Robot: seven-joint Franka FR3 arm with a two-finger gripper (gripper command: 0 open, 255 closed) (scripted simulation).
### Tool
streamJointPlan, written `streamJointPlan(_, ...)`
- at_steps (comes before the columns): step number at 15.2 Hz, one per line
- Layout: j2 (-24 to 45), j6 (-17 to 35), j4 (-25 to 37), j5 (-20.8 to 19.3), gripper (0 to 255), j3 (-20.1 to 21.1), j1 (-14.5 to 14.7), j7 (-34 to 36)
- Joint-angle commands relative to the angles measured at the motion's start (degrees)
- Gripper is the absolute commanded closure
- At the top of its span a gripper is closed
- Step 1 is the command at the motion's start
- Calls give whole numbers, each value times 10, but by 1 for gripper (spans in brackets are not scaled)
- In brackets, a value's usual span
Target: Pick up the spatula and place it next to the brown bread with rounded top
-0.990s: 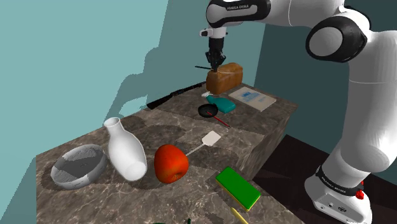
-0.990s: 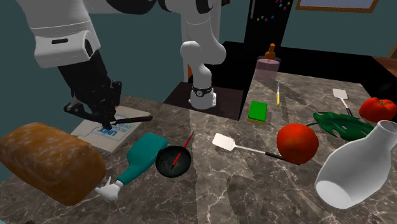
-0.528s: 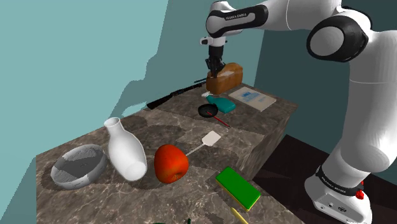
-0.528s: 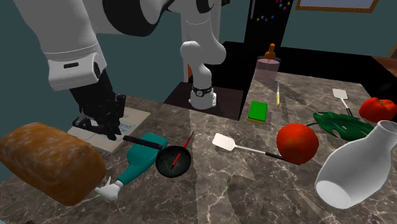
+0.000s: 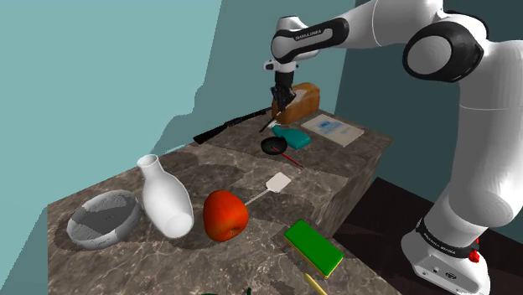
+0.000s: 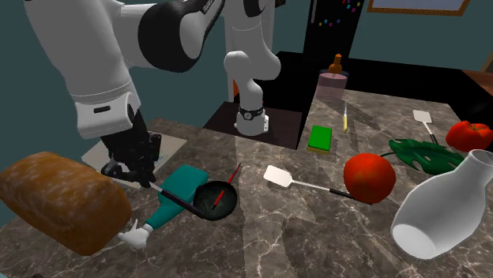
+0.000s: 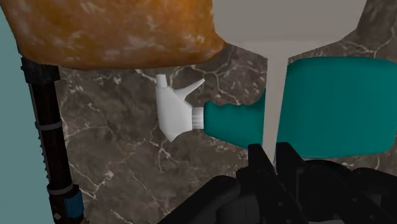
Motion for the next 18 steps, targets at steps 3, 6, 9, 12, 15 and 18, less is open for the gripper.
streamJointPlan(3,5,30,-25,1,255,0,-1,-3)
streamJointPlan(6,10,50,-40,2,255,0,-1,-5)
streamJointPlan(9,16,71,-54,3,255,0,0,-6)
streamJointPlan(12,24,90,-67,4,255,1,0,-8)
streamJointPlan(15,32,110,-78,5,255,1,0,-10)
streamJointPlan(18,41,128,-88,6,255,1,0,-11)
